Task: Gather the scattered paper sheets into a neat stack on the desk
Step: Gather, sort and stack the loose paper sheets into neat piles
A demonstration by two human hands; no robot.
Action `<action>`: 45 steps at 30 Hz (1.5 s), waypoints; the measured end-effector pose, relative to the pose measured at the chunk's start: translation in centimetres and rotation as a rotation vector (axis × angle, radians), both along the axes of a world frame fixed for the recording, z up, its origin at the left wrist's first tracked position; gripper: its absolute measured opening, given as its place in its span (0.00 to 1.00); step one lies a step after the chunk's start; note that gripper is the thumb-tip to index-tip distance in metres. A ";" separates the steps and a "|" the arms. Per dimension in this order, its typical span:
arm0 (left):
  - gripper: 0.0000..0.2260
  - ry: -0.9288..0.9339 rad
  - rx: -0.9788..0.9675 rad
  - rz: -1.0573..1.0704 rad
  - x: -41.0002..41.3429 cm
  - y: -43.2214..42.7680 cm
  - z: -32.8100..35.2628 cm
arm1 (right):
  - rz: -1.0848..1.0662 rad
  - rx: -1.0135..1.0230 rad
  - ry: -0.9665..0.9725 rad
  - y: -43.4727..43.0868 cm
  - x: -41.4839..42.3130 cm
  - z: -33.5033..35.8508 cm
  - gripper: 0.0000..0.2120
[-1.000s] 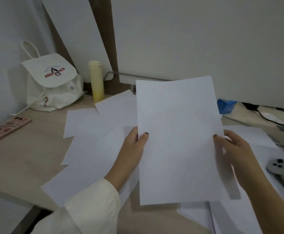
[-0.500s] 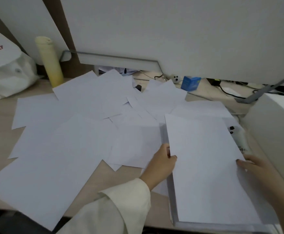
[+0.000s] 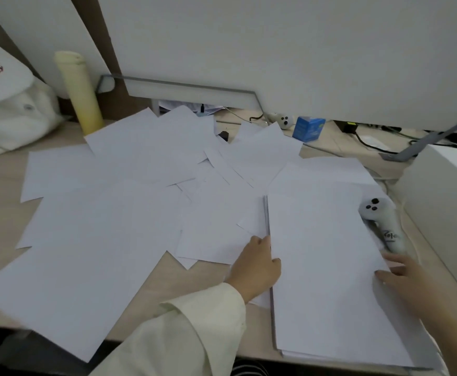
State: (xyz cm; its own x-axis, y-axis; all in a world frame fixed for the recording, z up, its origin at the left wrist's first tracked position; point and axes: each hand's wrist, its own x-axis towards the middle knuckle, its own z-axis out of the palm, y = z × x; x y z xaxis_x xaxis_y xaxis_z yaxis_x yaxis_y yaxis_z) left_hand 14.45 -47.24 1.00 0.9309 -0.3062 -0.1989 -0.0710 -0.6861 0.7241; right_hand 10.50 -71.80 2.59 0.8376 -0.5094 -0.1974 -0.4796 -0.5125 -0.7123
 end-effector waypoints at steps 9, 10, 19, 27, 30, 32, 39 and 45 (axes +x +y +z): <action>0.29 -0.160 0.168 0.150 0.9 13.1 4.3 | 0.423 -0.087 -0.159 7.4 3.4 3.4 0.20; 0.30 -0.147 0.206 0.202 1.1 15.6 4.5 | 0.516 -0.076 -0.150 9.1 3.9 4.0 0.19; 0.48 0.157 0.562 0.515 -1.1 32.7 1.8 | 1.368 -0.239 0.208 28.0 6.0 4.3 0.26; 0.29 0.174 0.332 0.549 0.1 36.3 1.5 | 1.289 -0.193 0.145 34.2 10.4 3.3 0.22; 0.23 0.032 0.151 0.673 0.8 37.7 2.1 | 1.161 -0.157 0.093 34.3 13.5 3.1 0.22; 0.17 -0.056 -0.066 0.795 1.8 39.3 3.0 | 1.016 -0.108 0.051 34.3 16.4 2.9 0.23; 0.15 -0.022 -0.413 1.042 6.0 42.3 3.0 | 0.646 -0.038 -0.028 34.1 25.3 2.3 0.30; 0.33 0.117 -0.464 1.146 10.5 43.4 2.3 | 0.591 -0.189 0.053 33.5 29.7 1.0 0.36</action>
